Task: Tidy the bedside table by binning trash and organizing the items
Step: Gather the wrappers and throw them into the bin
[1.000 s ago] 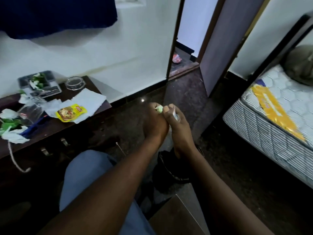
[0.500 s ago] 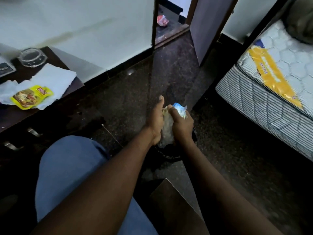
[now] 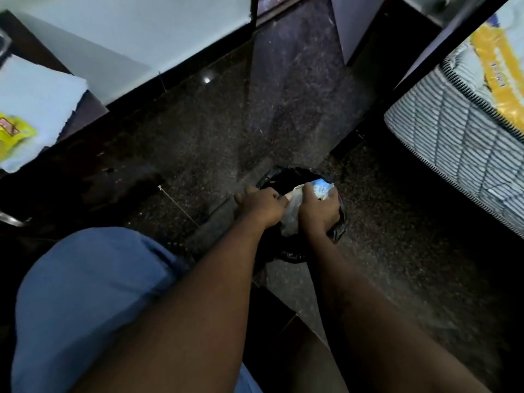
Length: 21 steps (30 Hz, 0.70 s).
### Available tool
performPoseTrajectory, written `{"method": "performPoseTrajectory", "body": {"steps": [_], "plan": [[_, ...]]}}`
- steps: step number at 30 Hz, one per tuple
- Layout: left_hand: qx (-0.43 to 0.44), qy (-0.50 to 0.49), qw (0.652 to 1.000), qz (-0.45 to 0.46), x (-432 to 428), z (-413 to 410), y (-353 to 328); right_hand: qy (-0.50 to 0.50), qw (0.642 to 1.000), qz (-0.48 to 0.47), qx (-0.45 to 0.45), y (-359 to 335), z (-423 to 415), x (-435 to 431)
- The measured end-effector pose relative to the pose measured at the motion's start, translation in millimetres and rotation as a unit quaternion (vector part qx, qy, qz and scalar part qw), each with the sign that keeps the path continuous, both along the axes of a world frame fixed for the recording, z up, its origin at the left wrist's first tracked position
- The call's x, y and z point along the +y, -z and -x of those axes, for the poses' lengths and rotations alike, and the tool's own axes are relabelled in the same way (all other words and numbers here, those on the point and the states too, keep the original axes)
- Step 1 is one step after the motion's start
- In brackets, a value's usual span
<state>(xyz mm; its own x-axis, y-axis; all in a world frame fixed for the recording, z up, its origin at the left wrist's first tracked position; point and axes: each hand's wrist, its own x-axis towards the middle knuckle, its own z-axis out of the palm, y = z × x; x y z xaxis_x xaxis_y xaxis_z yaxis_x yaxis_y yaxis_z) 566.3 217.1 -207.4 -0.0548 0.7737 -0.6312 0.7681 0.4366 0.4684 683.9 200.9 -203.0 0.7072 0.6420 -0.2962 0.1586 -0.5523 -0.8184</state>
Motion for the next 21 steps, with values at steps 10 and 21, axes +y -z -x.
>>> {"method": "performPoseTrajectory", "body": {"steps": [10, 21], "plan": [[-0.116, -0.111, 0.974, 0.162, 33.1, -2.6, 55.4, -0.020, 0.993, 0.018, -0.119, 46.6, 13.3, 23.8], [-0.140, -0.356, 0.920, 0.088, 68.7, 55.6, 79.0, -0.134, 0.984, -0.008, -0.116, 57.3, 66.1, 67.7]]}}
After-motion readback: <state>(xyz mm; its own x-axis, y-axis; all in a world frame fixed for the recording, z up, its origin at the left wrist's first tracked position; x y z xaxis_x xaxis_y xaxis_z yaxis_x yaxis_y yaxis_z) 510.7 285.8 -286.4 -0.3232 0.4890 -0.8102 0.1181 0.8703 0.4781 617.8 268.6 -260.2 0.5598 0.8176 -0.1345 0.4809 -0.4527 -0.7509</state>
